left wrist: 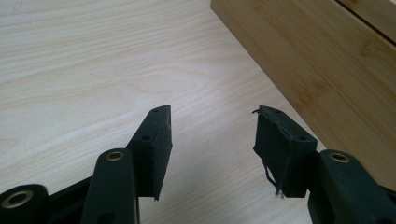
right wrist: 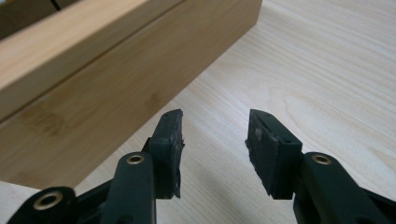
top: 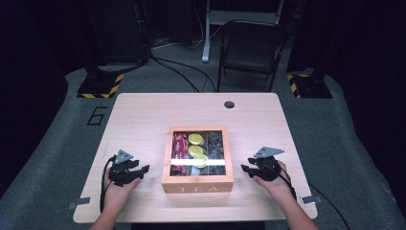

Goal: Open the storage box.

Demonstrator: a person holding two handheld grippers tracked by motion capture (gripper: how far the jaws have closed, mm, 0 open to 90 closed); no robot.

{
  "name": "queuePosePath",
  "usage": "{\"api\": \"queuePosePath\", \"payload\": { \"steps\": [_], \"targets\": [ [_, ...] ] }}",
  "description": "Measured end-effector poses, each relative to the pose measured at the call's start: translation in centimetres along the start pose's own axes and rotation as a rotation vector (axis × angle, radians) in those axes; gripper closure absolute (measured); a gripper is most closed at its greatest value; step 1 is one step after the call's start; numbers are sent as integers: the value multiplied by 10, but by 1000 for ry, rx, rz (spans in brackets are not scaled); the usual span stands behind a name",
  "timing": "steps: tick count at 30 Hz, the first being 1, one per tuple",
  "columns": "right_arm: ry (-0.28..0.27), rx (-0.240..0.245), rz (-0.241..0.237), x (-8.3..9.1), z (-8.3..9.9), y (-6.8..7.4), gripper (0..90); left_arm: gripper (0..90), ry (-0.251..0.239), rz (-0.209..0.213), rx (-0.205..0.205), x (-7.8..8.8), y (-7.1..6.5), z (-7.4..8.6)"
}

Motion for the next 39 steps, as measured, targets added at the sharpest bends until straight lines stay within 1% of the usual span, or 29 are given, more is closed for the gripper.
{"api": "queuePosePath", "payload": {
  "steps": [1,2,3,4,5,6,7,8,9,12,13,14,15,18,19,21,22,23,25,26,28,30,31,32,33,35,36,38,39],
  "targets": [
    [-6,4,1,1,-1,0,558,459,3,5,-4,1,-1,-1],
    [-24,-4,-16,4,-4,2,573,460,-4,5,-8,2,-2,-1],
    [-30,-7,-15,5,-5,2,577,464,3,12,-10,3,-3,-1],
    [-30,-7,-15,5,-5,2,577,471,3,12,-10,3,-3,-1],
    [-30,-6,-32,7,-7,3,584,480,4,13,-9,3,-4,-1],
    [-30,-6,-32,7,-7,3,584,480,8,16,-10,3,-4,-1],
    [-39,-20,-27,8,-9,5,589,485,10,18,-10,4,-5,-1],
    [-49,-12,-27,13,-14,5,594,494,8,20,-9,4,-5,-1],
    [-53,-17,-26,16,-17,6,597,495,6,27,-6,6,-7,-2],
    [-62,-5,-29,21,-22,6,606,494,2,33,-19,8,-9,-3],
    [-62,-10,-35,26,-27,9,604,494,-3,33,-20,10,-11,-3],
    [-62,-10,-35,26,-27,9,604,492,-3,33,-20,10,-11,-3],
    [-64,2,-41,29,-31,12,590,490,-11,35,-21,12,-13,-4],
    [-67,8,-41,34,-34,16,581,480,-14,41,-17,12,-14,-4],
    [-72,20,-42,36,-36,18,581,475,-11,44,-19,13,-14,-4],
    [-95,23,-43,43,-40,24,580,459,-22,50,-17,15,-16,-5],
    [-95,23,-43,43,-40,24,580,454,-22,50,-17,15,-16,-5],
    [-110,23,-48,47,-42,29,584,446,-33,41,-20,16,-16,-6],
    [-111,27,-51,49,-43,32,590,440,-42,35,-20,16,-17,-6],
    [-120,37,-61,53,-44,39,602,434,-37,38,-19,17,-17,-6],
    [-124,44,-62,53,-44,41,616,433,-40,40,-23,18,-17,-7],
    [-131,54,-72,57,-42,49,641,431,-50,32,-22,18,-18,-7],
    [-132,51,-74,58,-42,52,651,430,-55,31,-23,18,-18,-7],
    [-135,63,-96,59,-38,57,668,430,-56,30,-25,19,-18,-7],
    [-132,57,-101,59,-36,60,675,431,-49,32,-28,20,-18,-7],
    [-132,60,-106,59,-35,62,685,431,-49,31,-28,20,-18,-7],
    [-129,70,-110,59,-33,64,691,432,-53,29,-26,19,-18,-7],
    [-127,76,-107,58,-29,66,704,434,-52,27,-24,19,-18,-7],
    [-126,73,-118,57,-26,67,708,438,-46,32,-25,20,-18,-7]
  ]
}}
Point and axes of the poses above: each handheld gripper's, and its own axes: x roughly backward along the jaws, z roughly out of its underside, y roughly to its left, the point moved 3 cm from there along -x, roughly forward along the jaws, and after that the axes turned 9 degrees about x, right-handed, at the moved point
